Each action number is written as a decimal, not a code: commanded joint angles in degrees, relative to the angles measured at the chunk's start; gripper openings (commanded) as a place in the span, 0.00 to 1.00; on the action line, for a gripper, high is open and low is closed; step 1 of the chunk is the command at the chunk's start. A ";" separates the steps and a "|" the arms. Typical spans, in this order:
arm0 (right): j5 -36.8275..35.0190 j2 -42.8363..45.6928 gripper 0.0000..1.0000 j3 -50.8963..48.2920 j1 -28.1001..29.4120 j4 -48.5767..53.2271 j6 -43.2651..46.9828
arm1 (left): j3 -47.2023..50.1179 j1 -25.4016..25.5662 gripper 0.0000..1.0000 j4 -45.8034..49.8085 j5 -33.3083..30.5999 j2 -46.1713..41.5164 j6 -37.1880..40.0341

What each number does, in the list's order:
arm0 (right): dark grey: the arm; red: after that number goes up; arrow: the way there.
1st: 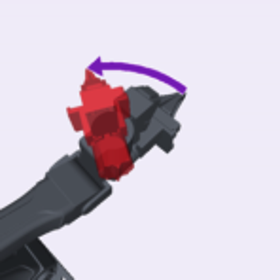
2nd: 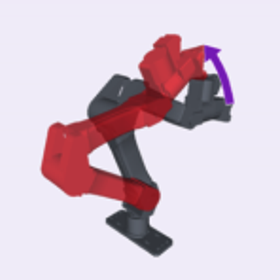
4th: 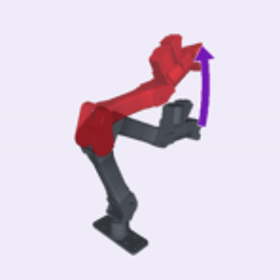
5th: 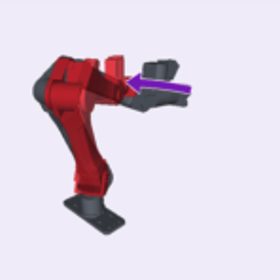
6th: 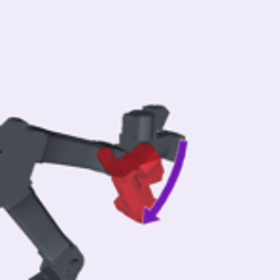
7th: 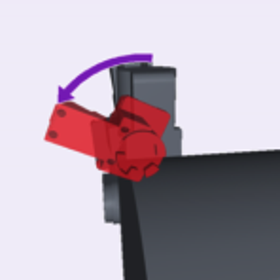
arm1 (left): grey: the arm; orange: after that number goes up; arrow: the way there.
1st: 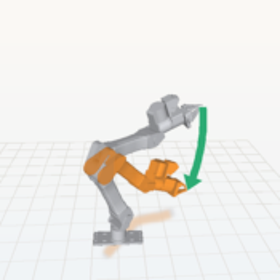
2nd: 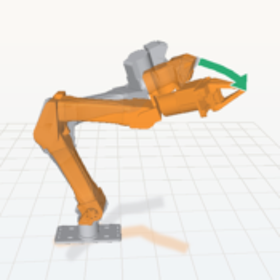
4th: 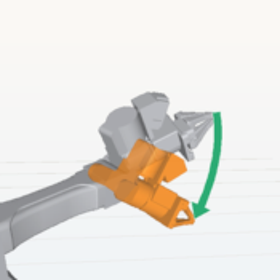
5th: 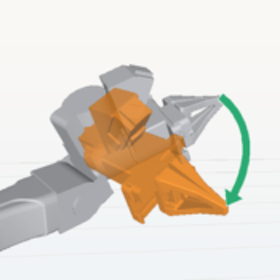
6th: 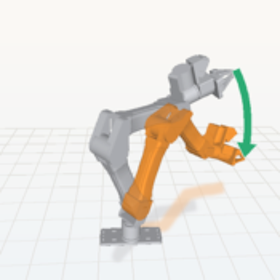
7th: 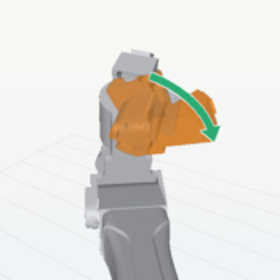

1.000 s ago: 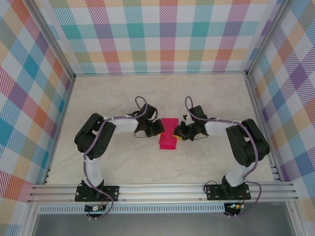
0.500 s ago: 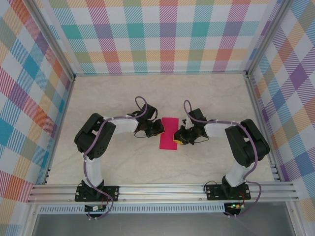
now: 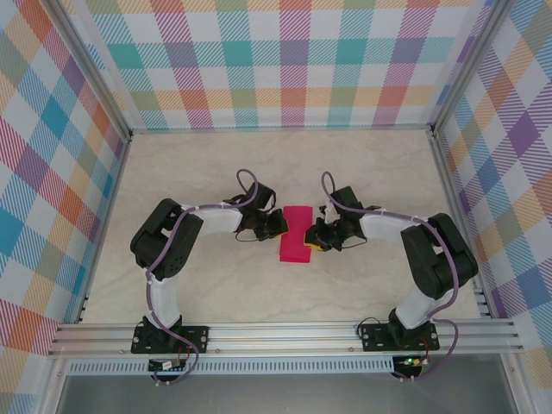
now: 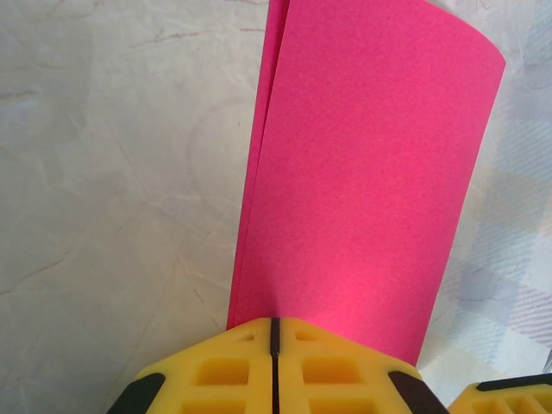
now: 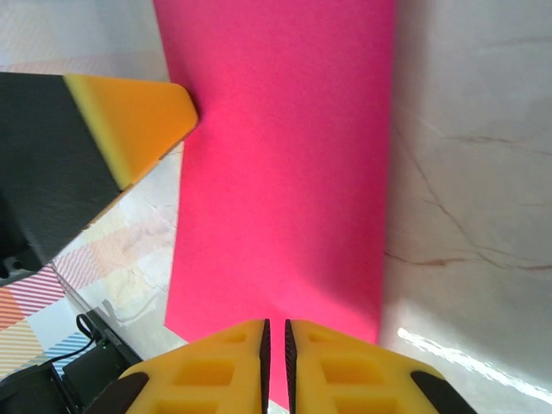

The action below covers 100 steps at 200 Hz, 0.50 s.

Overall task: Fold a paper plane with a square sheet of paper (pick it up from the middle)
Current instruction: Fold the square sheet of paper in half at the center of the table.

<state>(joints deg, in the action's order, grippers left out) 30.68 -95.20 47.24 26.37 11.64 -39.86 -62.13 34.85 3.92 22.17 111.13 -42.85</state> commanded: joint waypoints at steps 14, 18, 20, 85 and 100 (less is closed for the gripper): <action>1.91 -2.84 0.15 3.79 2.08 0.44 0.68 | 3.43 0.26 0.07 11.25 -6.27 2.63 -0.50; 1.97 -3.48 0.15 4.13 2.37 0.59 0.85 | 3.47 0.29 0.07 11.28 -6.38 2.67 -0.52; 2.00 -3.62 0.15 4.20 2.42 0.58 0.88 | 3.50 0.37 0.07 11.28 -6.32 2.70 -0.49; 0.84 -6.94 0.15 1.62 3.36 1.53 4.15 | 3.08 0.35 0.07 11.50 -5.66 3.25 -0.52; 0.59 -6.34 0.16 0.40 3.25 2.43 5.91 | 2.98 0.37 0.07 11.47 -5.87 3.48 -0.48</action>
<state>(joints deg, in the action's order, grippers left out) 31.51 -101.86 49.89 29.65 11.73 -38.02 -62.13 34.85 3.95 22.20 111.15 -42.87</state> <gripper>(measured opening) 0.154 0.073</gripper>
